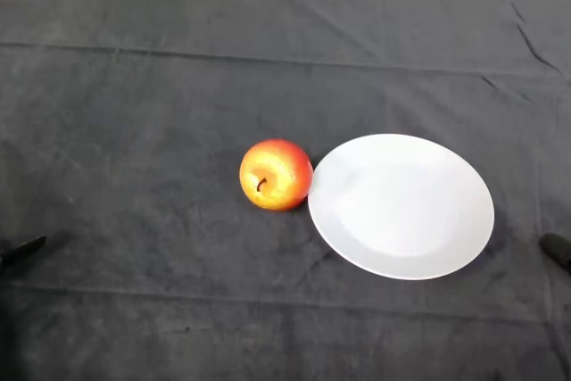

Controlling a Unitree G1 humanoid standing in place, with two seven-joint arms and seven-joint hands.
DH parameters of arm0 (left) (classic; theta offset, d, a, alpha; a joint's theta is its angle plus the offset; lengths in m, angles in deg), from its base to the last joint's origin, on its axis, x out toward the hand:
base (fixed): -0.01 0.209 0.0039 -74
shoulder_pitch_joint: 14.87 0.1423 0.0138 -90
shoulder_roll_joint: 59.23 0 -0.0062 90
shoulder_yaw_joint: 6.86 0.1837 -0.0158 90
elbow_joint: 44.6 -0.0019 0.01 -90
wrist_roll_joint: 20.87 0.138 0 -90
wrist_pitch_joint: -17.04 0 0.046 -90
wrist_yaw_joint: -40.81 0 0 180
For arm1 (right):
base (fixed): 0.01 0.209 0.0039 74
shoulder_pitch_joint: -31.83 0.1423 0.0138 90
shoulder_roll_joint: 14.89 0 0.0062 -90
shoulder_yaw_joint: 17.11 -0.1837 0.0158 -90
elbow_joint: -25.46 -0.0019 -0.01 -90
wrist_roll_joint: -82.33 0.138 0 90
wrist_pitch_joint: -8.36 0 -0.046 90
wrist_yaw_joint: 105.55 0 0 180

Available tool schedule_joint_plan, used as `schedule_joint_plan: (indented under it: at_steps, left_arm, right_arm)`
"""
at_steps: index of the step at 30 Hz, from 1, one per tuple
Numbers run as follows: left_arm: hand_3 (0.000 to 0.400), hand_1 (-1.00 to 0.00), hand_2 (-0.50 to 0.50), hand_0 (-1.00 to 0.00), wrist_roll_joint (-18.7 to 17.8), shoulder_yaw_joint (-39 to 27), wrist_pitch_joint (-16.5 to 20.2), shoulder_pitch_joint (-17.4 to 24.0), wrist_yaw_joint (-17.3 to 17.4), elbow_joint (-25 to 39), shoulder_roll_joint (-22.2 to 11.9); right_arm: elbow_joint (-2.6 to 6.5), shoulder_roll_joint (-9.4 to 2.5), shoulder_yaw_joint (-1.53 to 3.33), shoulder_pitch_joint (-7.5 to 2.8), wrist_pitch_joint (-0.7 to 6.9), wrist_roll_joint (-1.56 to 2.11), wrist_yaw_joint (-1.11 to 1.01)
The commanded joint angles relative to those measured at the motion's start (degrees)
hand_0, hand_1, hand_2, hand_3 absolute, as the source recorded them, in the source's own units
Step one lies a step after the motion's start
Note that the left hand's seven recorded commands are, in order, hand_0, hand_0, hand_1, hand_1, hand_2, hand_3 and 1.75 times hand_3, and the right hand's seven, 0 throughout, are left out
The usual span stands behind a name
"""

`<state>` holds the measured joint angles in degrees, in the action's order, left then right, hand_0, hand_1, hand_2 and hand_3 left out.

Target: Move the apple to the plate

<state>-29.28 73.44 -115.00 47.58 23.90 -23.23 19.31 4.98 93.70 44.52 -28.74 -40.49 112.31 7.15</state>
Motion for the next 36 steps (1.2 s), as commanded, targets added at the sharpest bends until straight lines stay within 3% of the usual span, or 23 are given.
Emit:
schedule_joint_plan:
  at_steps: [1,16,36]
  left_arm:
    - [0.000,0.00,0.00,0.00,1.2,-0.3,0.9,-2.9,0.5,-0.8,-1.4]
    - [0.000,0.00,0.00,0.00,7.1,4.1,2.0,-7.5,-1.0,4.2,1.2]
    - [0.000,0.00,0.00,0.00,13.5,10.5,4.3,-8.1,-1.8,15.8,7.1]
  right_arm:
    - [-0.35,0.87,-0.63,0.03,0.02,-0.13,0.08]
    - [-0.39,0.85,-0.63,0.01,0.02,-0.13,0.10]
    - [-0.61,0.76,-0.65,-0.09,0.00,-0.09,0.26]
